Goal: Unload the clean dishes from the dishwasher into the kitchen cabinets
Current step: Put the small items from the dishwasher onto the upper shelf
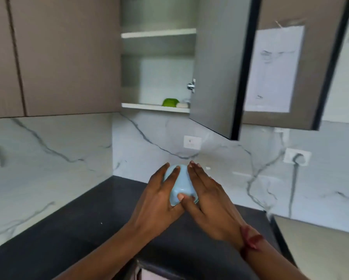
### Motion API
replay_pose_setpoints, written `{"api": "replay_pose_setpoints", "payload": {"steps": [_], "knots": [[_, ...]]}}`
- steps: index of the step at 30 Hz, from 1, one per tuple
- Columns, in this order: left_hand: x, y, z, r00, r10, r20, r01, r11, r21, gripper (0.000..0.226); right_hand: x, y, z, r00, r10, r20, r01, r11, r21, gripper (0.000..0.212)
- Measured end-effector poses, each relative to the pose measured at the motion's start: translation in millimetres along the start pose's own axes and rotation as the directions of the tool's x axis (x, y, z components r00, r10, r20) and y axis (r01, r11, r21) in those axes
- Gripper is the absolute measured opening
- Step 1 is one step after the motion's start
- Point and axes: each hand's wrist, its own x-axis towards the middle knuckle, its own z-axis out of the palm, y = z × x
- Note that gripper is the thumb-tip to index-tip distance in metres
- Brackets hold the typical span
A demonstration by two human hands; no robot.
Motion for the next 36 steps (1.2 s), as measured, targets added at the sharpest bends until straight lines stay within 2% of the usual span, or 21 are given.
{"api": "replay_pose_setpoints", "payload": {"steps": [7,10,14,17,20,23,27,31,33,36], "knots": [[128,-93,-36,0.991,0.010,-0.137,0.006,0.993,0.114,0.081,177,-11,35,0.985,0.085,-0.149,-0.060,0.984,0.168,0.084],[187,-132,-48,0.978,0.054,-0.202,-0.016,0.982,0.186,0.077,255,-7,50,0.967,0.107,-0.233,-0.050,0.970,0.240,0.076],[260,-184,-59,0.993,0.023,-0.119,0.006,0.972,0.233,0.077,342,0,70,0.944,0.185,-0.273,-0.100,0.950,0.297,0.072],[308,-216,-63,0.997,0.035,-0.067,-0.018,0.970,0.241,0.077,390,9,77,0.950,0.177,-0.258,-0.107,0.958,0.266,0.067],[351,-240,-60,0.993,-0.063,-0.096,0.082,0.976,0.202,0.071,424,28,75,0.960,0.163,-0.230,-0.093,0.953,0.288,0.052],[392,-264,-51,0.979,-0.168,-0.112,0.185,0.969,0.162,0.060,451,52,70,0.947,0.188,-0.259,-0.109,0.951,0.290,0.046],[437,-288,-28,0.962,-0.267,-0.055,0.272,0.948,0.166,0.060,480,83,67,0.966,0.100,-0.237,-0.076,0.991,0.107,0.041],[470,-306,4,0.944,-0.328,0.026,0.314,0.924,0.220,0.064,503,111,64,0.997,0.003,-0.074,-0.018,0.979,-0.205,0.043],[483,-314,17,0.939,-0.339,0.060,0.315,0.917,0.243,0.061,513,121,65,1.000,0.016,-0.021,-0.021,0.949,-0.316,0.045],[495,-325,31,0.934,-0.350,0.070,0.319,0.906,0.278,0.059,524,134,74,0.999,0.051,0.003,-0.046,0.920,-0.389,0.049]]}}
